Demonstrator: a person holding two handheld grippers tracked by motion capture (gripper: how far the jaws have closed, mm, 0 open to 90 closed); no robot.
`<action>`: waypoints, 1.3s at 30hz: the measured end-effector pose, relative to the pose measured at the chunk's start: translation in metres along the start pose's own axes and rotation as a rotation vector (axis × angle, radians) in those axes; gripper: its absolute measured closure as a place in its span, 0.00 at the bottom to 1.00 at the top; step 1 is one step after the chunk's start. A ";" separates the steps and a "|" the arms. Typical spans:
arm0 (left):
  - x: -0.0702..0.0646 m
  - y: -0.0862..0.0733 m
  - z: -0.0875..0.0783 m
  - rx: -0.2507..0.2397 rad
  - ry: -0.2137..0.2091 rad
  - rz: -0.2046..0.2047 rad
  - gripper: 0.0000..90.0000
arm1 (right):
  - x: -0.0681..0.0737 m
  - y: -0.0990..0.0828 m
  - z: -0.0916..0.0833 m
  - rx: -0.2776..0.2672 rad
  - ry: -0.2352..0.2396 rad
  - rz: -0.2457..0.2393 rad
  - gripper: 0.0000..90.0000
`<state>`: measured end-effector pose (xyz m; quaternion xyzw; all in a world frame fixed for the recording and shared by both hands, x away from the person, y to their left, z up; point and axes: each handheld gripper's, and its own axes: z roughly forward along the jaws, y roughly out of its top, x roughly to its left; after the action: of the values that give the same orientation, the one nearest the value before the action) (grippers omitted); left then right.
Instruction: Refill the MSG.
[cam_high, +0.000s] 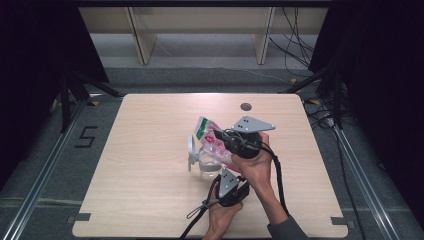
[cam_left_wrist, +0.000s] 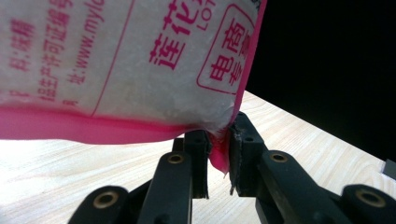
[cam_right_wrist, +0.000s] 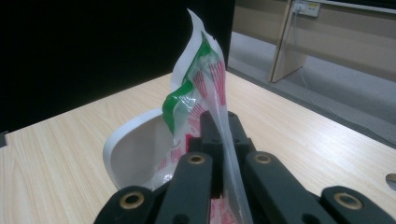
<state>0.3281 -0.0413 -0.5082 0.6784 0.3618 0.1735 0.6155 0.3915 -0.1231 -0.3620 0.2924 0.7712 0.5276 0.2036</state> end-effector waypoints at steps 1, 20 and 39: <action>0.000 0.000 0.000 0.001 0.001 0.001 0.88 | 0.002 0.000 0.000 0.011 0.006 0.024 1.00; 0.001 0.002 0.000 -0.001 0.001 -0.001 0.88 | 0.001 0.001 0.005 -0.001 0.013 -0.008 1.00; 0.001 0.003 0.002 -0.004 -0.007 0.008 0.88 | 0.002 0.002 0.006 0.017 -0.011 0.005 1.00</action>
<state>0.3317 -0.0419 -0.5058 0.6791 0.3567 0.1743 0.6175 0.3945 -0.1171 -0.3627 0.2988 0.7739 0.5197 0.2040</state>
